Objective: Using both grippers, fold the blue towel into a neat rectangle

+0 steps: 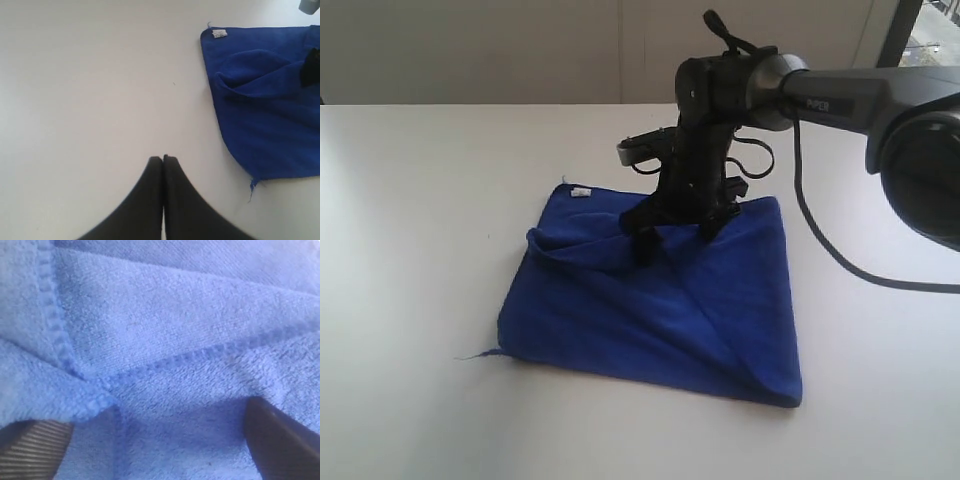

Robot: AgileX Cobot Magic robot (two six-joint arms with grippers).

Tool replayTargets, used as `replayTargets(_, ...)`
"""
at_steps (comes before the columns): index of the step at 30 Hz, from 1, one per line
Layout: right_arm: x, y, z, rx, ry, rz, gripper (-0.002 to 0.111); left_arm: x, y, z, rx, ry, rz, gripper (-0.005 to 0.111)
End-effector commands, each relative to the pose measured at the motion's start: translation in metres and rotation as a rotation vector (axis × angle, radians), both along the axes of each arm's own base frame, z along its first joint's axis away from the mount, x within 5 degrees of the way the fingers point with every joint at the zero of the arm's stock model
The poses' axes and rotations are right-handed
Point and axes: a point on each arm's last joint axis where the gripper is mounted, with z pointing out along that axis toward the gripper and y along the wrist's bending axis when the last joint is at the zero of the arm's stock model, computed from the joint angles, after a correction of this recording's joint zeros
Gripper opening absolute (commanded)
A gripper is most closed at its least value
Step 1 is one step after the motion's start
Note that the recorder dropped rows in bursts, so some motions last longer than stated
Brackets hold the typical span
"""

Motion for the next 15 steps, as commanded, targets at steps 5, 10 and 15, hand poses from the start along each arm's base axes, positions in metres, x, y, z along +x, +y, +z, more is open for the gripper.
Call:
replayTargets(5, -0.007, -0.012, -0.002, -0.082, 0.115, 0.011, 0.087, -0.002, -0.002, 0.000, -0.012, 0.001, -0.006, 0.000)
replayTargets(10, -0.007, -0.010, 0.035, -0.055, 0.007, 0.414, 0.087, -0.002, -0.002, 0.000, -0.012, 0.001, -0.006, 0.000)
replayTargets(15, -0.007, -0.009, 0.037, -0.049, -0.010, 0.580, 0.087, -0.002, -0.002, 0.000, -0.012, 0.001, -0.006, 0.000)
